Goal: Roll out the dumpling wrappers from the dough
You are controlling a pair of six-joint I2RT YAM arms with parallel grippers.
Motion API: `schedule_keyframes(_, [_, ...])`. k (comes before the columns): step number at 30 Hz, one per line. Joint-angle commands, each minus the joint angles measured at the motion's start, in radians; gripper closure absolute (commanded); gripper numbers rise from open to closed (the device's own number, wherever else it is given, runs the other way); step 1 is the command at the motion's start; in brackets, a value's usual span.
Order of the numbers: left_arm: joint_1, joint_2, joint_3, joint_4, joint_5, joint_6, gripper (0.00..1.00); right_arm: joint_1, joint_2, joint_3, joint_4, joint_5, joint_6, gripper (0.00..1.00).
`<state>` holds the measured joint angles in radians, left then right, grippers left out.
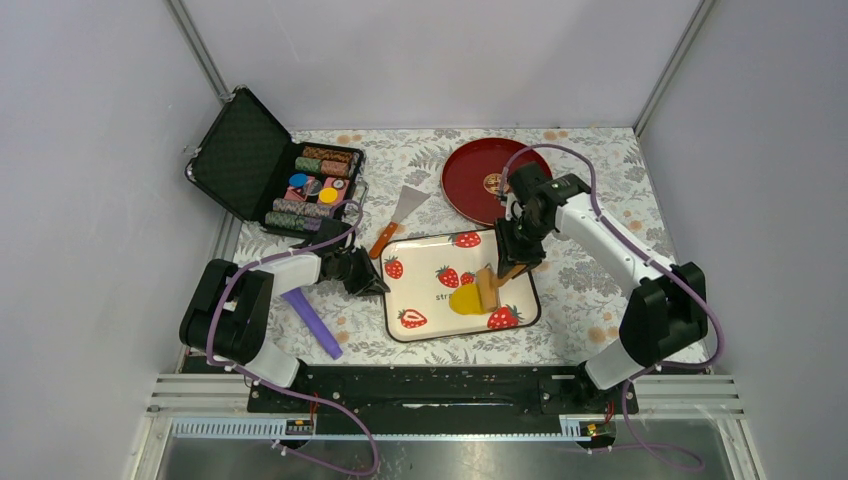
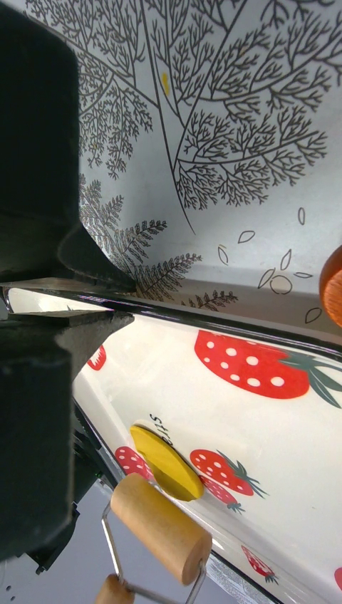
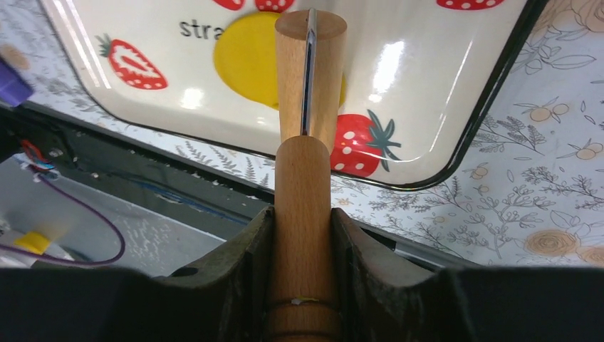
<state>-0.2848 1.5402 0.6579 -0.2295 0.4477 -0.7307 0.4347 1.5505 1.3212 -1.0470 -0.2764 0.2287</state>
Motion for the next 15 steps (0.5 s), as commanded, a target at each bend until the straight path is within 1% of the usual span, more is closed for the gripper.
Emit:
schedule_keyframes(1, [0.023,0.05,-0.05,-0.083,-0.195,0.031,1.0,0.012,0.033,-0.042,-0.008,0.084,0.002,1.0])
schedule_keyframes(3, [0.024,0.051,-0.05,-0.083,-0.196,0.031,1.0,0.013,0.047,-0.073,-0.002,0.115,-0.002,1.0])
schedule_keyframes(9, [0.022,0.05,-0.05,-0.082,-0.195,0.031,1.0,0.019,0.1,-0.166,0.048,0.136,-0.016,1.0])
schedule_keyframes(15, [0.023,0.05,-0.05,-0.083,-0.195,0.031,1.0,0.024,0.128,-0.189,0.032,0.238,-0.009,1.0])
